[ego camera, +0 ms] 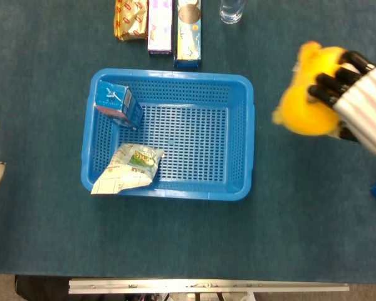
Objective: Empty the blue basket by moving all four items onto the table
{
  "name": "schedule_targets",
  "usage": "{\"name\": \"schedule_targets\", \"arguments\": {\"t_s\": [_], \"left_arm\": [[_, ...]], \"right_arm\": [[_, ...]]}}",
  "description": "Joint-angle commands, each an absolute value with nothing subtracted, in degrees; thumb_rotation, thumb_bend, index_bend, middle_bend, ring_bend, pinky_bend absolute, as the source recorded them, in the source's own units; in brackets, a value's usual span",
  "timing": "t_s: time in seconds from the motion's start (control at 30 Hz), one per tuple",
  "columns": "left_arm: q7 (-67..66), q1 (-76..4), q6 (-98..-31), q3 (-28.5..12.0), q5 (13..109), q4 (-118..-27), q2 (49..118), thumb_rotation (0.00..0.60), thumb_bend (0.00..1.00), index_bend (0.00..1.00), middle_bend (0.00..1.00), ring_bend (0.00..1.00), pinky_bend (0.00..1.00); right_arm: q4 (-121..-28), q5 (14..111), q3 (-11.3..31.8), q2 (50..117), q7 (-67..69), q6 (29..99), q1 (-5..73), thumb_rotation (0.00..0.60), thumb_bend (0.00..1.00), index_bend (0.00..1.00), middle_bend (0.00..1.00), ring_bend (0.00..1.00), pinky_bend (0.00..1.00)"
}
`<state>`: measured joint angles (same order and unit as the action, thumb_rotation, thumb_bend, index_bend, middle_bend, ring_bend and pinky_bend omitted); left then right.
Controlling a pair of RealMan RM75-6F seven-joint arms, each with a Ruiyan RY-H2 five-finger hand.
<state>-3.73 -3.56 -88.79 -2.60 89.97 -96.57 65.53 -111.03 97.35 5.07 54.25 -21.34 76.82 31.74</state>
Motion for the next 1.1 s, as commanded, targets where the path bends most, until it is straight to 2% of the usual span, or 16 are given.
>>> {"name": "schedule_targets", "arguments": {"t_s": [0.03, 0.13, 0.2, 0.3, 0.63, 0.83, 1.1], "left_arm": [[-3.13, -3.84, -89.45, -2.46, 91.37, -97.02, 65.56, 0.6, 0.25, 0.28, 0.21, 0.17, 0.39], [-2.17, -4.0, -90.14, -2.13, 93.1, -97.4, 65.33, 0.6, 0.25, 0.27, 0.2, 0.17, 0.39], [-1.78, -4.03, -90.42, -1.92, 93.86, -97.62, 65.13, 0.6, 0.25, 0.27, 0.2, 0.17, 0.39], [-1.23, -4.15, -90.5, -1.56, 94.73, -98.11, 64.7, 0.6, 0.25, 0.26, 0.19, 0.17, 0.39], [1.55, -4.6, -91.38, -0.13, 98.79, -99.64, 63.56, 0.6, 0.25, 0.24, 0.13, 0.15, 0.39], [5.44, -5.66, -91.16, 1.84, 103.73, -102.62, 61.96, 0.6, 0.25, 0.22, 0.09, 0.12, 0.37], [1.41, -7.56, -87.56, 3.64, 108.06, -107.18, 60.53, 0.6, 0.25, 0.22, 0.06, 0.08, 0.33]], "right_arm": [[-113.33, 95.58, 2.41, 51.64, -26.06, 75.63, 28.22, 0.6, 0.0, 0.53, 0.59, 0.62, 0.4], [-115.4, 93.39, 1.12, 49.88, -28.48, 73.97, 26.56, 0.6, 0.0, 0.31, 0.44, 0.5, 0.4], [-116.55, 92.63, 0.64, 48.92, -29.28, 73.4, 25.83, 0.6, 0.0, 0.2, 0.35, 0.43, 0.4], [-118.48, 92.53, 0.2, 47.47, -30.27, 73.46, 24.66, 0.6, 0.0, 0.11, 0.24, 0.35, 0.4], [-120.27, 94.58, 0.67, 45.72, -30.3, 77.47, 20.84, 0.6, 0.0, 0.03, 0.16, 0.27, 0.4], [-116.78, 96.41, 3.03, 47.69, -25.97, 81.43, 19.9, 0.6, 0.0, 0.03, 0.17, 0.25, 0.39], [-113.2, 96.79, 5.56, 48.76, -21.5, 83.92, 19.48, 0.6, 0.0, 0.03, 0.18, 0.24, 0.39]]}}
